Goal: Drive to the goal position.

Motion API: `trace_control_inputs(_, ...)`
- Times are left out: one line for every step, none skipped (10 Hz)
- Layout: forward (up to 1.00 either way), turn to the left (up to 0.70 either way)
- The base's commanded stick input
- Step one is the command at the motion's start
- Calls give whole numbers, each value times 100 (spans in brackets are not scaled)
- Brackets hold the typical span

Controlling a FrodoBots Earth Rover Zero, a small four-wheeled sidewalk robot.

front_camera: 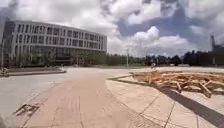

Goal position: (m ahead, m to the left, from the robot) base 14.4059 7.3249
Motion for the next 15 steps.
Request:
trace_control_inputs(100,0)
trace_control_inputs(100,0)
trace_control_inputs(100,0)
trace_control_inputs(100,0)
trace_control_inputs(100,0)
trace_control_inputs(100,0)
trace_control_inputs(100,0)
trace_control_inputs(100,0)
trace_control_inputs(100,0)
trace_control_inputs(100,0)
trace_control_inputs(100,0)
trace_control_inputs(100,0)
trace_control_inputs(100,0)
trace_control_inputs(100,3)
trace_control_inputs(100,7)
